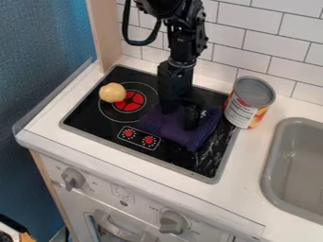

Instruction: Moved the violet towel on top of the left burner

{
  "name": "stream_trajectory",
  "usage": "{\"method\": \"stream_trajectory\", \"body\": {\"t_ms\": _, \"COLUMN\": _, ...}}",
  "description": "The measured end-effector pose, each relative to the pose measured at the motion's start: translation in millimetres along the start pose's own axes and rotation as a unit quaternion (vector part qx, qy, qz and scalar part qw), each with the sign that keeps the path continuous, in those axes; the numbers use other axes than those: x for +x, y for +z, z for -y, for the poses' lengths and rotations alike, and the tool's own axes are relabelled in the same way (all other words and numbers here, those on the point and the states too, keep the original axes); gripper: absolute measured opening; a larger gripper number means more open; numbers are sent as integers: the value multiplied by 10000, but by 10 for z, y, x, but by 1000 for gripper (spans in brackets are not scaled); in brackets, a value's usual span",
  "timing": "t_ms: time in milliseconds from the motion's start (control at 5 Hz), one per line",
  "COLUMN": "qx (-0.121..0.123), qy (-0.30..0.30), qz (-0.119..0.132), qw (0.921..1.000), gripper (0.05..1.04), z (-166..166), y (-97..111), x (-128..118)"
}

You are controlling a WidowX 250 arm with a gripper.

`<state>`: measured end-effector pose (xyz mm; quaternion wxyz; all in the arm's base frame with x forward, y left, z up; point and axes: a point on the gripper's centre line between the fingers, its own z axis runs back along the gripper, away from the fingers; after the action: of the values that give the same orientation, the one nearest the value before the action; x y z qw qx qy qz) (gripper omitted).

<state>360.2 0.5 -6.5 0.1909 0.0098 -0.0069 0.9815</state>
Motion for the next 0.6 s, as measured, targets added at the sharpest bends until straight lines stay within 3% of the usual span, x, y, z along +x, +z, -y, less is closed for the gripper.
{"method": "stream_trajectory", "body": {"t_ms": 600, "qx": -79, "qy": 1008, "qz": -263, "qw": 9945, "gripper": 999, "z": 528, "y": 10, "x": -184}}
